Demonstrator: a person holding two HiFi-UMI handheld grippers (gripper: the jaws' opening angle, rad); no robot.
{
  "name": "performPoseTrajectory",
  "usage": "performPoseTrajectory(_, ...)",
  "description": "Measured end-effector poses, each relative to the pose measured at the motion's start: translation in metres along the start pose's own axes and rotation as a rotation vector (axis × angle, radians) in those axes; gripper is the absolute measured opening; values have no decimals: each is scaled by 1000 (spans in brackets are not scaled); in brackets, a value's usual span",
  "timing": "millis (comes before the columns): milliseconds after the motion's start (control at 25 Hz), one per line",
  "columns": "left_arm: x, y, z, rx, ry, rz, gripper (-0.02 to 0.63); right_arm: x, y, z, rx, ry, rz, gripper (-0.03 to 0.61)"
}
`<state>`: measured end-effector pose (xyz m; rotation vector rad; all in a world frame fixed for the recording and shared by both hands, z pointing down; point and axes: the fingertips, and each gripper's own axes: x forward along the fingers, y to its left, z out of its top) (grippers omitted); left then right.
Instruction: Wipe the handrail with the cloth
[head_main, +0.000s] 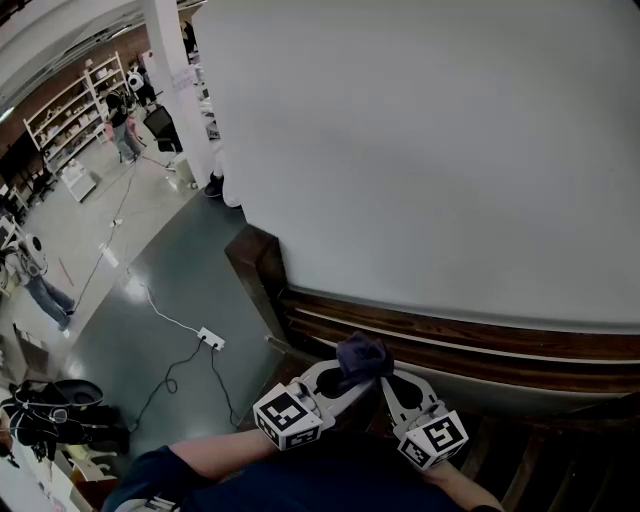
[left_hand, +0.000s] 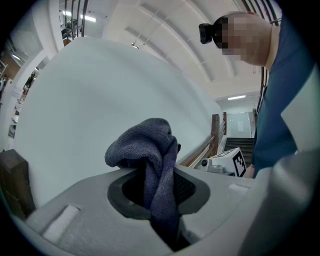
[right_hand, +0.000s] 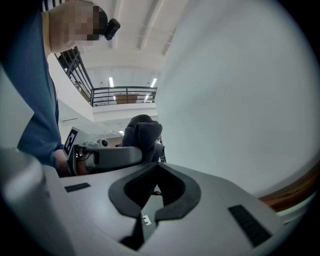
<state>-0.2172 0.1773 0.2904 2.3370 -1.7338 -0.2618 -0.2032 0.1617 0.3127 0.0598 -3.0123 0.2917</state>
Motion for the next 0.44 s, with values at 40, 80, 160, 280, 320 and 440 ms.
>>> performPoseTrajectory(40,-1,-1,0,-1,0,1,78,-1,1,0,0,1,-1,8)
performPoseTrajectory(80,-1,-3,1,0,-1,2,78,-2,2,1,-2,1,3,9)
performPoseTrajectory(160,-2,-5,2,1,-2,4,78,-3,4,1,-7,-2,13,9)
performPoseTrajectory(280,-2,-6,1,1,-2,7,78,-4,4,1,-5,-2,13,9)
performPoseTrajectory(320,-2,-6,0,1,-2,8,78,-5,4,0,-5,-3,13,9)
performPoseTrajectory(440,-3,-8,-3,1,-2,11,78,-7,4,-4,-6,-4,20,9)
